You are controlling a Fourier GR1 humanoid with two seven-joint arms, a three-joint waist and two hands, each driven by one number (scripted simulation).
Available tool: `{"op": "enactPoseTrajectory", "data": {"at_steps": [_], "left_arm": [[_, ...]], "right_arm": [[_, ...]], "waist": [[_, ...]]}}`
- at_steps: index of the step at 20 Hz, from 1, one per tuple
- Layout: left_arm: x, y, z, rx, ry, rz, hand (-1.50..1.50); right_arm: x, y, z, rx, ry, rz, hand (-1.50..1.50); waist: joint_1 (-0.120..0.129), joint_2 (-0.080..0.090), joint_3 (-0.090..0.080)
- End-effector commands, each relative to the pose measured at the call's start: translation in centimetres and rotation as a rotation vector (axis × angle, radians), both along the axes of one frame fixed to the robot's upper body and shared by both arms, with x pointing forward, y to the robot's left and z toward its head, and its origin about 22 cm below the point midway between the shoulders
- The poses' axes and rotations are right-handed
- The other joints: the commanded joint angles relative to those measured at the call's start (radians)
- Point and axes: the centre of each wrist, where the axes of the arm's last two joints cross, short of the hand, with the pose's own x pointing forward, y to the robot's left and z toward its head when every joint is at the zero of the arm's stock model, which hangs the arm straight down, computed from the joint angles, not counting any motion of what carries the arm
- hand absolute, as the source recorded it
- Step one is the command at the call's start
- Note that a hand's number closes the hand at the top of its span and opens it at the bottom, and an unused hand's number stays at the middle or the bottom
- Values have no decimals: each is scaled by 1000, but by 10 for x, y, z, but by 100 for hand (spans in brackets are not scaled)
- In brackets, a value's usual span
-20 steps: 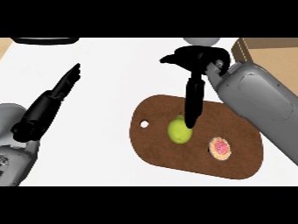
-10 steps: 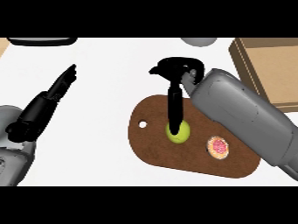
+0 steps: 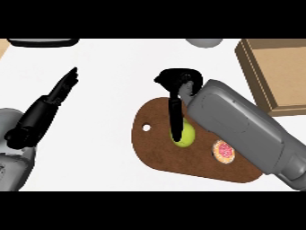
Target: Pick the pear from the cutting board and place it in the cardboard box
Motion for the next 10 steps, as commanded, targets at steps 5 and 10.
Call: {"op": "enactPoseTrajectory", "data": {"at_steps": [5,10], "left_arm": [[0,-5,-3,2,10,7,0],[7,-1,6,-8,5,-3,0]], "right_arm": [[-6,-15,-20,-159,16,-38,-150],[-4,-5,-37,-149,32,-42,-150]], "waist": [[-8,-1,0],[-1,2,0]]}}
